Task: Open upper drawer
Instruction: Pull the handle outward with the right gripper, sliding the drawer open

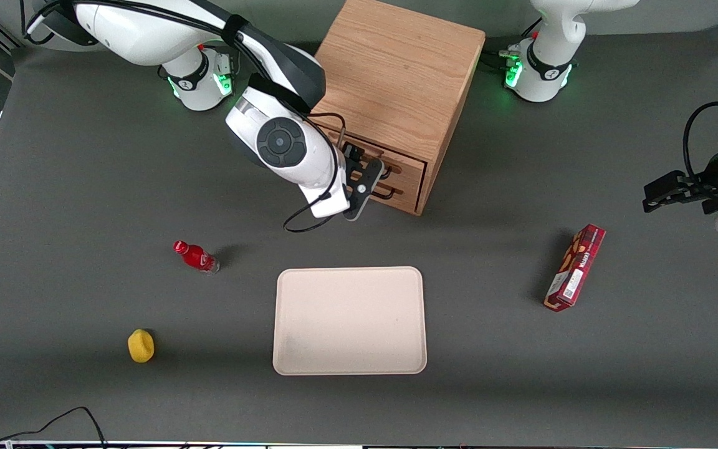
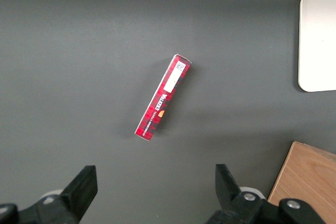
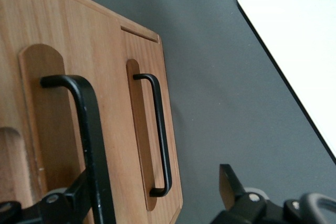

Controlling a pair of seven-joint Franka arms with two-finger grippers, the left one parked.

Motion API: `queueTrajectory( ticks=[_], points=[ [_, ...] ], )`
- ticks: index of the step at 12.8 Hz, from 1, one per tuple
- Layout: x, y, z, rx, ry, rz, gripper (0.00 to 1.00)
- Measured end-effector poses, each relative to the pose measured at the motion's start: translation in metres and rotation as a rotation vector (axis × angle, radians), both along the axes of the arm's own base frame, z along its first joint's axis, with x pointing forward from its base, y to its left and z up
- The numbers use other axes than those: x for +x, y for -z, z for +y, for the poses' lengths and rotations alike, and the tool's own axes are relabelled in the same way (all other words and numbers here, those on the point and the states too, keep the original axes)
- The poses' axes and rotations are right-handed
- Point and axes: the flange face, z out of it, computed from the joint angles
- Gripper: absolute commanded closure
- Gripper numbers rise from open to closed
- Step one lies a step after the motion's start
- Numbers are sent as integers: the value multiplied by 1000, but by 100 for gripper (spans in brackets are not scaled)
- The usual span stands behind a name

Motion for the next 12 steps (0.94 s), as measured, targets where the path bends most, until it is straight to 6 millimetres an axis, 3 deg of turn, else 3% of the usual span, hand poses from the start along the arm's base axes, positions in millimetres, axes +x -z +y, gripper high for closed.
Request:
queueTrajectory(
  ticks=[12],
  points=[
    [61,9,-59,19,-29,-83,0]
  ],
)
